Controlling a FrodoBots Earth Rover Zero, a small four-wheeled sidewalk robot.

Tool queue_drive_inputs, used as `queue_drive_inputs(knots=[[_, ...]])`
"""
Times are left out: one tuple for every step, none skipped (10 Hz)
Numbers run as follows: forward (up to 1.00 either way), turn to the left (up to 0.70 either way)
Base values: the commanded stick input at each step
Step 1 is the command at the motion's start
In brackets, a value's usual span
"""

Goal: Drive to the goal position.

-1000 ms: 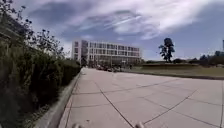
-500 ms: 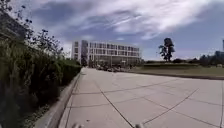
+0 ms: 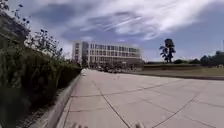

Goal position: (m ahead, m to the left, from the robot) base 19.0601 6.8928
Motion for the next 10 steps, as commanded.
queue_drive_inputs(knots=[[0.45, 0.0], [0.45, 0.0], [0.45, 0.0], [0.45, 0.0], [0.45, 0.0], [0.45, 0.0], [0.45, 0.0], [0.45, 0.0], [0.45, 0.0], [0.45, 0.0]])
